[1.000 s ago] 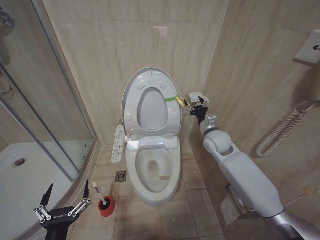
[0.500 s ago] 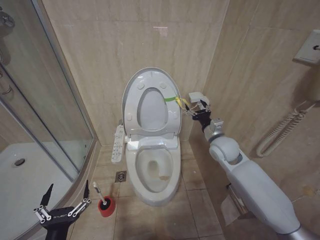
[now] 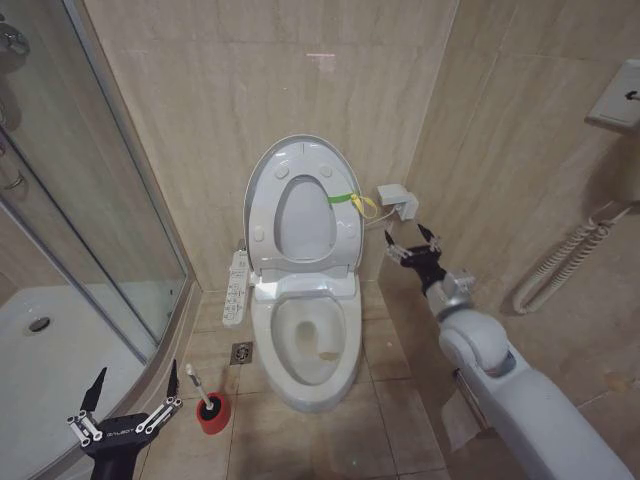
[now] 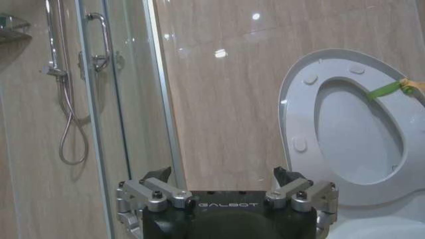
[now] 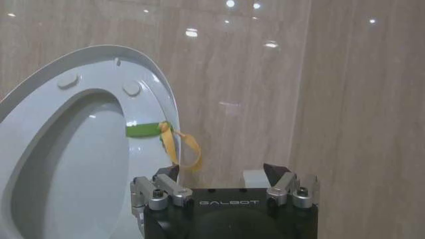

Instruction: Open the toilet lid, clean the toilet bowl with a toilet brush, close the toilet lid, and flush.

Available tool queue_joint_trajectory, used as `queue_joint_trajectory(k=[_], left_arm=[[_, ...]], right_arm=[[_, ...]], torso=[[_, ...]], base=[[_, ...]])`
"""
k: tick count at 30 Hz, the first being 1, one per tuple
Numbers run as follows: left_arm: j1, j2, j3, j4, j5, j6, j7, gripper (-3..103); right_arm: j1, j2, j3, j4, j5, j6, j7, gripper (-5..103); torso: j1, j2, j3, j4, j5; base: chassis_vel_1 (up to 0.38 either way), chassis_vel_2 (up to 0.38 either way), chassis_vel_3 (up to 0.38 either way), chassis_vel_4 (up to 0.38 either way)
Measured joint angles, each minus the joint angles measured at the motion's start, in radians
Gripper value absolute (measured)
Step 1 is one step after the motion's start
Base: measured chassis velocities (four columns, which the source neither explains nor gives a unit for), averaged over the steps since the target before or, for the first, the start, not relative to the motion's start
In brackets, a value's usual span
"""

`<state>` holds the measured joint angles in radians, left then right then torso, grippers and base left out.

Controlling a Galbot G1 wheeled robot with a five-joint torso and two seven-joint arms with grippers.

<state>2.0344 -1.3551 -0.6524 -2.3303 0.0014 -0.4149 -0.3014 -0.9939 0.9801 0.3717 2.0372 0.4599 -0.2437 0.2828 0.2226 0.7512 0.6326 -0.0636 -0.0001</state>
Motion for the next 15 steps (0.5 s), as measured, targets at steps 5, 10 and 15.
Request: queue_joint_trajectory(k=[5,10,15], left_arm=[[0.0,0.0,0.0,0.0,0.0,0.0,0.0,100],[0.0,0.0,0.0,0.0,0.0,0.0,0.0,100],[0.0,0.0,0.0,0.0,0.0,0.0,0.0,100]], right_arm=[[-0.071,0.023,0.032,0.038,-0.02,0.0,0.002,84],[-0.147,0.055,0.062,0.073,-0.045,0.001,0.009,84],[-0.223,0.113,0.08,0.102,-0.086,0.001,0.028,84]], torso=[[0.0,0.0,0.0,0.0,0.0001],[0.0,0.0,0.0,0.0001,-0.0001],[0.0,0.0,0.0,0.0,0.0]], base=[[0.0,0.0,0.0,0.0],[0.0,0.0,0.0,0.0],[0.0,0.0,0.0,0.0]])
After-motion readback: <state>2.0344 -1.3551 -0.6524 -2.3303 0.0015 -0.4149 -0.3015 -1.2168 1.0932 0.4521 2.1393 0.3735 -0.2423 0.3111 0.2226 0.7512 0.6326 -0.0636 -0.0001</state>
